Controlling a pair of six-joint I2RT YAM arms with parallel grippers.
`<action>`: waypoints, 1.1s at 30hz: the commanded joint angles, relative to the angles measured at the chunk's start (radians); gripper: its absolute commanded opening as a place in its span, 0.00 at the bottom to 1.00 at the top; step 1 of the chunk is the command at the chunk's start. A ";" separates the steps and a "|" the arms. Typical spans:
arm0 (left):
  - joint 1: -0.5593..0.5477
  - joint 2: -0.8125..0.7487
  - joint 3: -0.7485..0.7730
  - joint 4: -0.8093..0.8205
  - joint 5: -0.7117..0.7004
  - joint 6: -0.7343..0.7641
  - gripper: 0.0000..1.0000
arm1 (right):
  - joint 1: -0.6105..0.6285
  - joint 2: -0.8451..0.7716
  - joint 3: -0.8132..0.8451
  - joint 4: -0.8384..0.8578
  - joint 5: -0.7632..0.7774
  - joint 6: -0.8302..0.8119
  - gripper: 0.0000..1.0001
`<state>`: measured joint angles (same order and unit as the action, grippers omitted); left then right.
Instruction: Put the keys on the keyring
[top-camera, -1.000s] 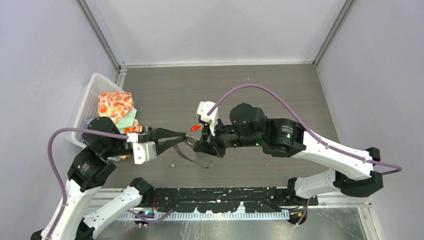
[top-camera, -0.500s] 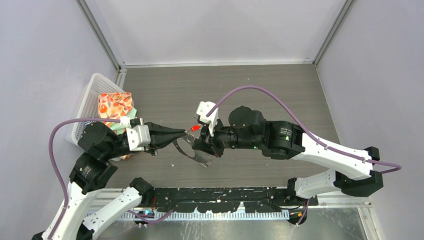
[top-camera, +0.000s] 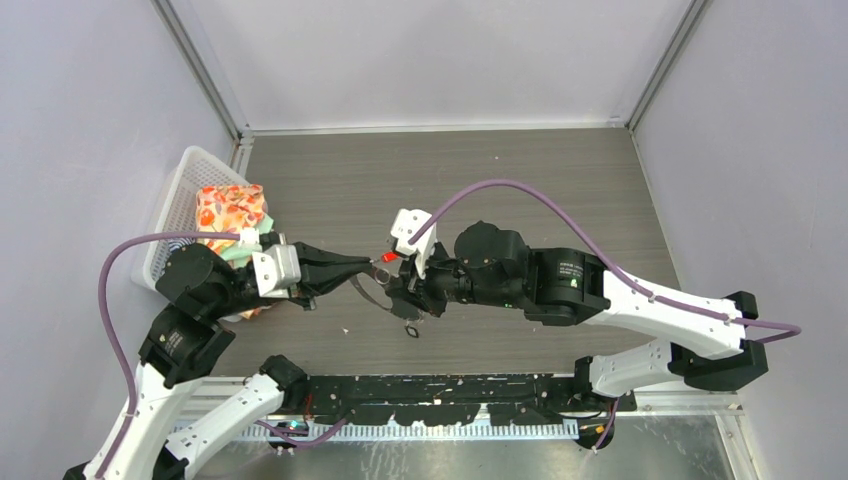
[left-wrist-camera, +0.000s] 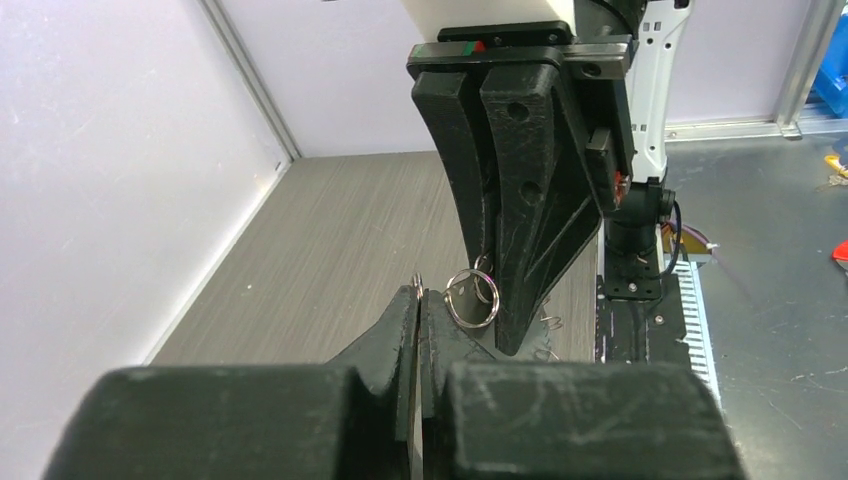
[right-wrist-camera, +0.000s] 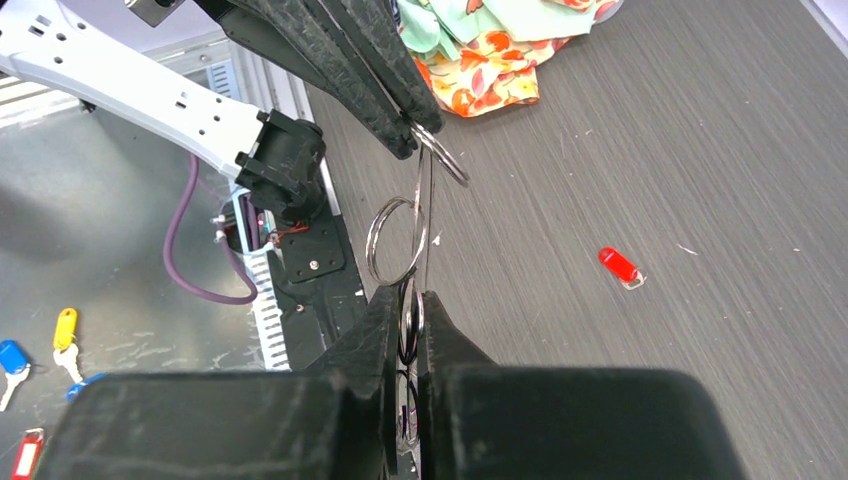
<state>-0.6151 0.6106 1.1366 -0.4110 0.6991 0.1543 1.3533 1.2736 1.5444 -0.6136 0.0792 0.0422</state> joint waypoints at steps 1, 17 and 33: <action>0.000 0.020 0.037 0.048 -0.035 -0.060 0.00 | 0.012 -0.033 -0.019 0.082 0.036 -0.013 0.15; 0.000 0.151 0.160 -0.095 0.407 -0.118 0.00 | 0.014 -0.225 -0.146 0.272 -0.119 0.001 0.67; 0.000 0.158 0.154 0.019 0.421 -0.275 0.00 | 0.014 -0.219 -0.153 0.313 -0.248 -0.028 0.50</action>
<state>-0.6151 0.7773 1.2739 -0.4957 1.1259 -0.0456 1.3617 1.0237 1.3899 -0.3584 -0.1371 0.0231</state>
